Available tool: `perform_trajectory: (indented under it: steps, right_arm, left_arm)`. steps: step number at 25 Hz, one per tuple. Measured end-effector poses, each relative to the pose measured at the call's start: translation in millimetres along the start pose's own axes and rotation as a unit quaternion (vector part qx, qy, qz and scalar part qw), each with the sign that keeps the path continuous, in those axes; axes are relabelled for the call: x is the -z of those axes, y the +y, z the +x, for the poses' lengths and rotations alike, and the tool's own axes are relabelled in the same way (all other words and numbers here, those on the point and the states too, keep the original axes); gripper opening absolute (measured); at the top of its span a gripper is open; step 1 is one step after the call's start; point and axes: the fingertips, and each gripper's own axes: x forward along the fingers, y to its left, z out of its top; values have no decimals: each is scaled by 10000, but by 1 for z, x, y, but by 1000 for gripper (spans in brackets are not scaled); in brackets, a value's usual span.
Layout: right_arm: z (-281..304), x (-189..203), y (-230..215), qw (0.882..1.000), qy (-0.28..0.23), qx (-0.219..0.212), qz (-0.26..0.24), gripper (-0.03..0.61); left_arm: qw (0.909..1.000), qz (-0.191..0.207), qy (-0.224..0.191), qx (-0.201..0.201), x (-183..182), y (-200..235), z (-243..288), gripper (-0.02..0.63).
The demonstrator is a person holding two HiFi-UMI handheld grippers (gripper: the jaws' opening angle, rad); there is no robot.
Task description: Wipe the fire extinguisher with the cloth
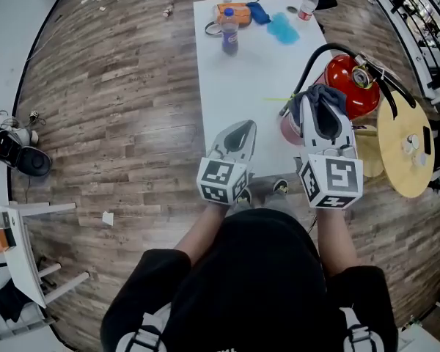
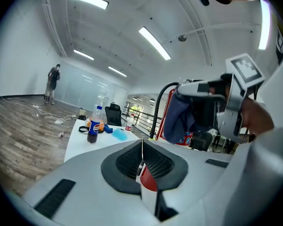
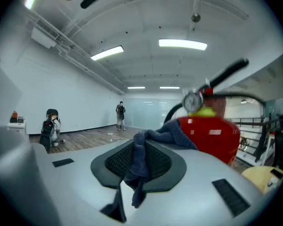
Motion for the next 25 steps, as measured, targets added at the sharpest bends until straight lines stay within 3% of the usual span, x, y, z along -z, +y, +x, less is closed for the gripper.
perform_trajectory:
  steps: [6,11,14,19,21,23,25]
  right_arm:
    - [32,141,20,9913,1172,-185,566,72]
    - [49,228,34,9800,1976,-8,240,72]
    - [55,222,30,9780,1923,201,783,72]
    - [53,111,11,9907,461,565,1152,72]
    - [57,88,7,9909,227,635,1161,72]
    - [62,98,7,9898,356,762,1149,72]
    - [65,138,10,9850,779,864,1277,72]
  left_arm:
    - [9998,-7,-2,-191,2,10,-12,23]
    - [9990,8,18,-451,3,26,-28,23]
    - [9985,-17,31,-553,4,32,-34,23]
    - [9977,-12,-22,-676,-1,41,-42,23]
    - [9977,-3,-33,-679,-2,41,-41,24]
    - [9978,11,-40,-668,-4,39,-41,23]
    - [9978,23,-33,-655,-4,37,-42,23]
